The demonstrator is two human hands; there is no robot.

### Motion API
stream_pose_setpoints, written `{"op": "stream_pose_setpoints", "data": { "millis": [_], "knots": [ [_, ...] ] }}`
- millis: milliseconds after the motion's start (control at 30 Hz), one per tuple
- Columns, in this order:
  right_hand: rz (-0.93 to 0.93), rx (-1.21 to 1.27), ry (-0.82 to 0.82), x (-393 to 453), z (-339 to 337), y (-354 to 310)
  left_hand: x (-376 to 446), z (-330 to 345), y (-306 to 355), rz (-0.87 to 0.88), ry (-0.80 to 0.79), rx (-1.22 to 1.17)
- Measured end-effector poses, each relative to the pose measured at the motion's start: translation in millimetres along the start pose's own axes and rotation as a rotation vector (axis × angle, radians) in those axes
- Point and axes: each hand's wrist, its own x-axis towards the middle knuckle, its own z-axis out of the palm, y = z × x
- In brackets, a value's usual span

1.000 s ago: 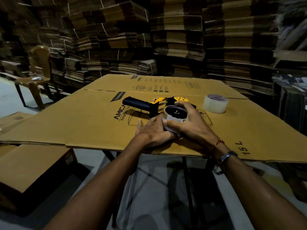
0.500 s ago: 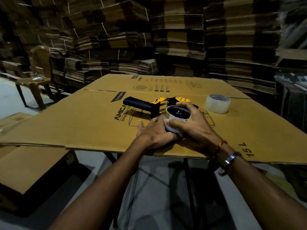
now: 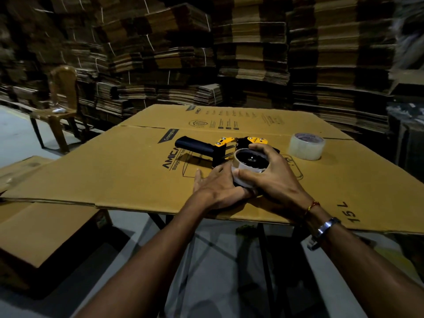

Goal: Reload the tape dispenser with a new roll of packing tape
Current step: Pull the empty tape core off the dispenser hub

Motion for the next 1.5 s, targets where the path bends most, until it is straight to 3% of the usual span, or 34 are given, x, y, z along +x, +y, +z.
{"op": "stream_pose_setpoints", "data": {
  "millis": [267, 467, 667, 867, 1500],
  "knots": [
    [0.025, -0.016, -0.100, 1, -4, -7, 0, 4, -5, -0.011, 0.014, -0.006],
    [0.270, 0.427, -0.179, -4, -19, -9, -2, -8, -7, 0.019, -0.034, -0.031],
    [0.248, 0.273, -0.213, -6, -20, -3, 1, -18, -15, 0.081, -0.130, 0.000],
    [0.228, 0.247, -0.182, -2, -13, -4, 1, -10, -11, 0.059, -0.028, 0.028],
    [0.048, 0.042, -0.071, -2, -8, 4, 1, -10, -8, 0.021, -0.045, -0.043]
  ]
}}
